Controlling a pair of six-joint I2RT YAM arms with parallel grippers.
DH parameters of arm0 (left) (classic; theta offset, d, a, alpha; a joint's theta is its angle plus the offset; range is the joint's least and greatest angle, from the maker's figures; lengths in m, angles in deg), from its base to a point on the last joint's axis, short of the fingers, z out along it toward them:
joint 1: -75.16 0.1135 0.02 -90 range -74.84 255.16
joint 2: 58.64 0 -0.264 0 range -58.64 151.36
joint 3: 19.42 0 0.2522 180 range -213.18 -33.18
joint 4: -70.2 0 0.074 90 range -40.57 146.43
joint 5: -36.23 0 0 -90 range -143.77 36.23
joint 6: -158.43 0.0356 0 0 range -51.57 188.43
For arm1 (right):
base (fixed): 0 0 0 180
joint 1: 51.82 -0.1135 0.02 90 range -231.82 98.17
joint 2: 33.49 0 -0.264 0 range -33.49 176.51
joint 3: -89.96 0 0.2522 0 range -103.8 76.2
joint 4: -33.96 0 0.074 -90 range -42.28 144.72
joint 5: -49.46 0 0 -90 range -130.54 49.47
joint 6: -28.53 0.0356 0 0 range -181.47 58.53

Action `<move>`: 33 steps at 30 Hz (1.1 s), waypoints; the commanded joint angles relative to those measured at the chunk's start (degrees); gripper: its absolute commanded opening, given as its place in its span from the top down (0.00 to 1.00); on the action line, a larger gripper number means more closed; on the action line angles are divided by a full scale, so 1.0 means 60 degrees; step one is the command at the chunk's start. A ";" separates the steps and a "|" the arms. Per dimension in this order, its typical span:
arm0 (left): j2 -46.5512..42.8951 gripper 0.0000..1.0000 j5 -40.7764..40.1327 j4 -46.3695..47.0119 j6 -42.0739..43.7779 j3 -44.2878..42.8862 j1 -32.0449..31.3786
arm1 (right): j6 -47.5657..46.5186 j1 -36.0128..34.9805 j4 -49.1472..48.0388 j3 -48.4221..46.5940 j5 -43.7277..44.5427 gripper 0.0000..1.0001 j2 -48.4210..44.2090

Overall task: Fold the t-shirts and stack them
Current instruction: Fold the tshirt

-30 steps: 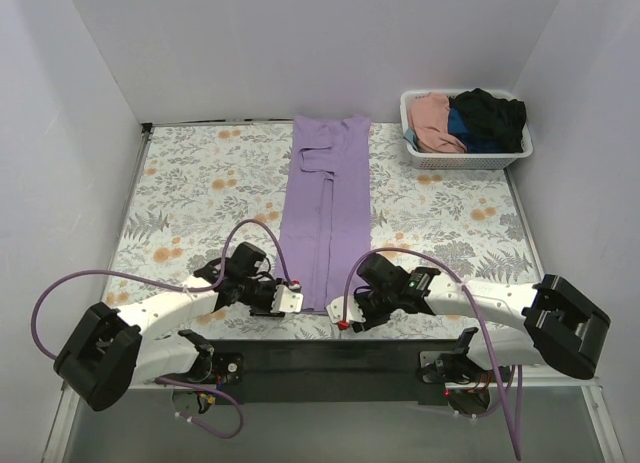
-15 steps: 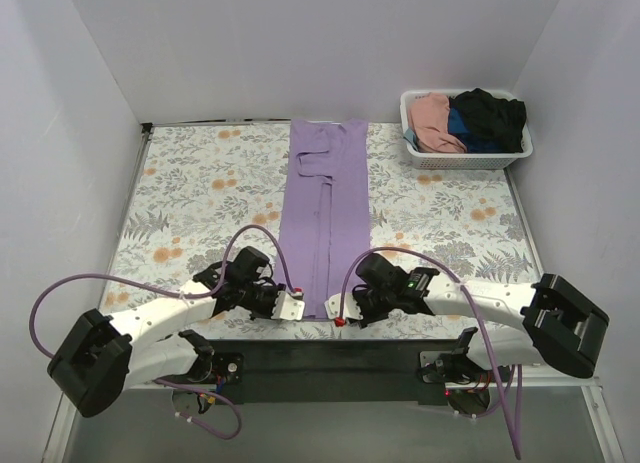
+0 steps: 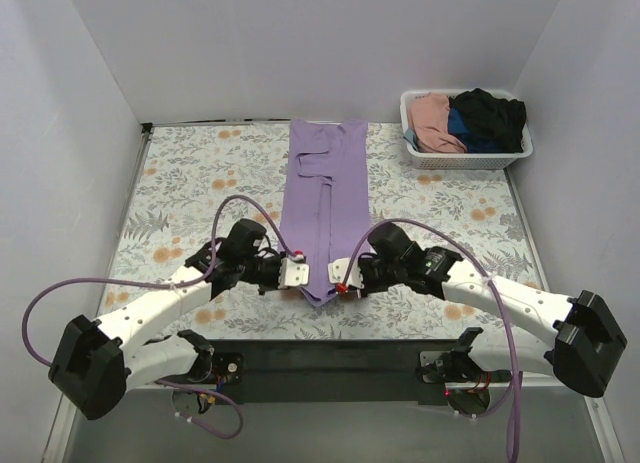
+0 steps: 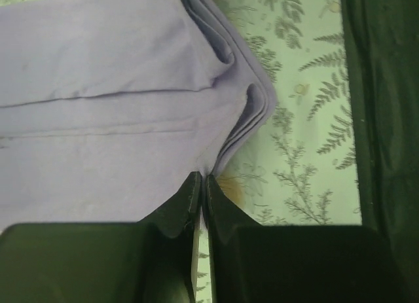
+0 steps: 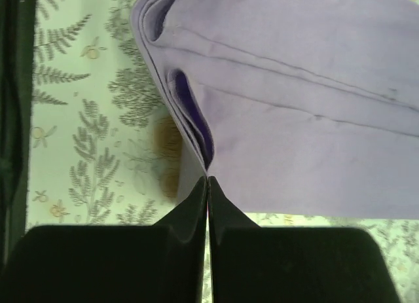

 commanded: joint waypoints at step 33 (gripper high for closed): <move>0.9521 1.00 0.1290 0.2586 0.0707 -0.8517 0.3832 | -0.3208 0.4683 -0.1854 -0.8097 -0.1294 0.99 0.8221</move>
